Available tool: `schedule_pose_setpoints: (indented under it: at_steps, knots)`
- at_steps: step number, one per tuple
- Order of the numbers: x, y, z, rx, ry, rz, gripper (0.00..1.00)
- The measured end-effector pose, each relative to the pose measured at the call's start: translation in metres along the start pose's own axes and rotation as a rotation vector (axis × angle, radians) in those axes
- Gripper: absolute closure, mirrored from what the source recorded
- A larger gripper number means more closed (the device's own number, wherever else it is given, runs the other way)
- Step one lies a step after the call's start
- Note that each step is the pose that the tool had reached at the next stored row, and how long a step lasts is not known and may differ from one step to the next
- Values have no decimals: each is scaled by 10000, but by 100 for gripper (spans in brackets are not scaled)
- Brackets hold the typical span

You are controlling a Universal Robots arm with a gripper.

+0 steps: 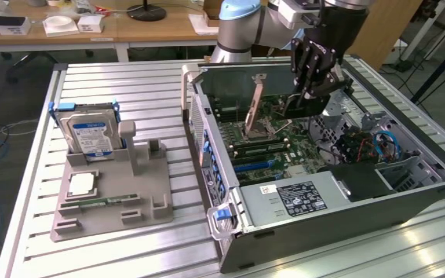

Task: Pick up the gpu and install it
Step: 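Insert the gpu into the slot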

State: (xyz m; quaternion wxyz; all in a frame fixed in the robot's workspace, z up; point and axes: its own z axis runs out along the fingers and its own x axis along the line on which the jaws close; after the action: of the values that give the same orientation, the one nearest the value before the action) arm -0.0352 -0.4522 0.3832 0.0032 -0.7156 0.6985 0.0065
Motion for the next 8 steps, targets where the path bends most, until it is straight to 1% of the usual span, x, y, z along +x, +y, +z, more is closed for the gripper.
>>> schedule_pose_setpoints:
  at_steps: [5,8]
  knots:
    - [0,44,47,1,0,81,74]
    - [0,59,75,4,0,300,74]
